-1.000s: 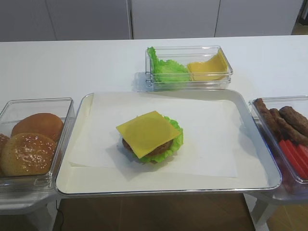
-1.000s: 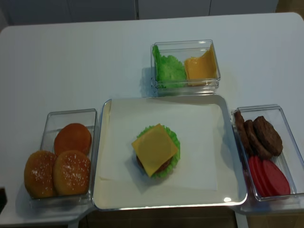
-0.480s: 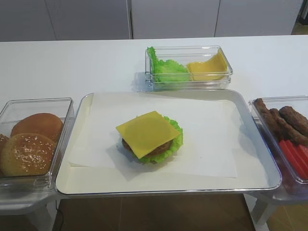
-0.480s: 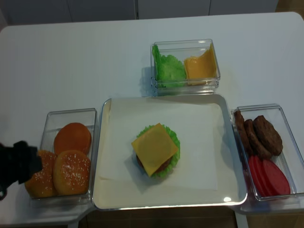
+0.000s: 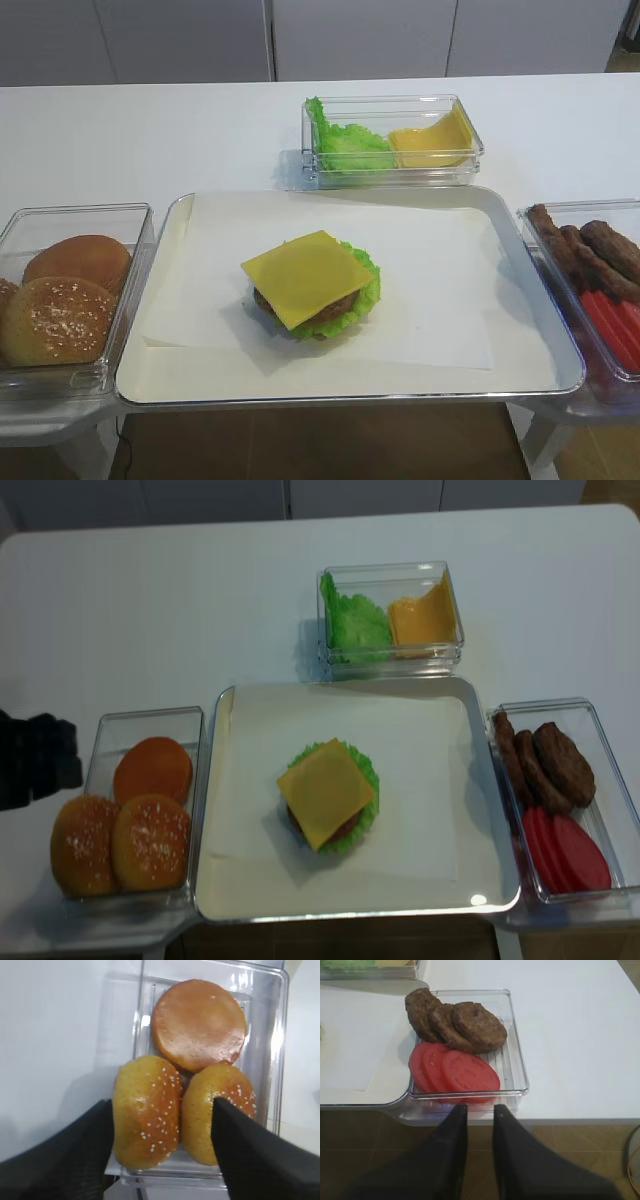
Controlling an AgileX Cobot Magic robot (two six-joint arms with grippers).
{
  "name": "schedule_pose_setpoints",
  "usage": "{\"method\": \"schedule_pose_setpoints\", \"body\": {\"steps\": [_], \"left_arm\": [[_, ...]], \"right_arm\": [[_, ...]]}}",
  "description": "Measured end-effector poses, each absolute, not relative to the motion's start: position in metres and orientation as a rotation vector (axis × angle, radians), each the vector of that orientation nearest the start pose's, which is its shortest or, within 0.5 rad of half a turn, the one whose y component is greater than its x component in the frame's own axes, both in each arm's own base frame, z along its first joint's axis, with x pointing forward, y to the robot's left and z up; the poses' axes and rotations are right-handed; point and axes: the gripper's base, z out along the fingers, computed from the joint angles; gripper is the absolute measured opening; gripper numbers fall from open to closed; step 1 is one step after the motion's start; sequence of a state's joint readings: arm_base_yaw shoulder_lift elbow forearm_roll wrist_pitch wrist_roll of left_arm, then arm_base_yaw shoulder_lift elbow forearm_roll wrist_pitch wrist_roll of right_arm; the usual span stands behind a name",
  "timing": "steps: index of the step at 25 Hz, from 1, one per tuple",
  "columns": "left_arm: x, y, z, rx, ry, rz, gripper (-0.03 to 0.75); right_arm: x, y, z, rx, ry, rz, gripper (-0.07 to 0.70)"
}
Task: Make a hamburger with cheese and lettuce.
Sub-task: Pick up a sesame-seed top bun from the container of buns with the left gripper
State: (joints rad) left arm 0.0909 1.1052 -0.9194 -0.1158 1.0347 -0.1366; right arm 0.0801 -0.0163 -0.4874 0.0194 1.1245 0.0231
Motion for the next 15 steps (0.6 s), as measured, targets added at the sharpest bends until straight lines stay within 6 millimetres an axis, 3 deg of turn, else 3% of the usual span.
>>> {"method": "schedule_pose_setpoints", "body": {"steps": [6,15], "left_arm": [[0.201,0.040,0.307,-0.413,2.762,-0.272,0.455],[0.209,0.049,0.290,-0.232,2.871,-0.365,0.445]], "right_arm": [[-0.009,0.001,0.269,-0.062,2.104,0.085,0.135],[-0.009,0.001,0.269,-0.062,2.104,0.085,0.135]]}}
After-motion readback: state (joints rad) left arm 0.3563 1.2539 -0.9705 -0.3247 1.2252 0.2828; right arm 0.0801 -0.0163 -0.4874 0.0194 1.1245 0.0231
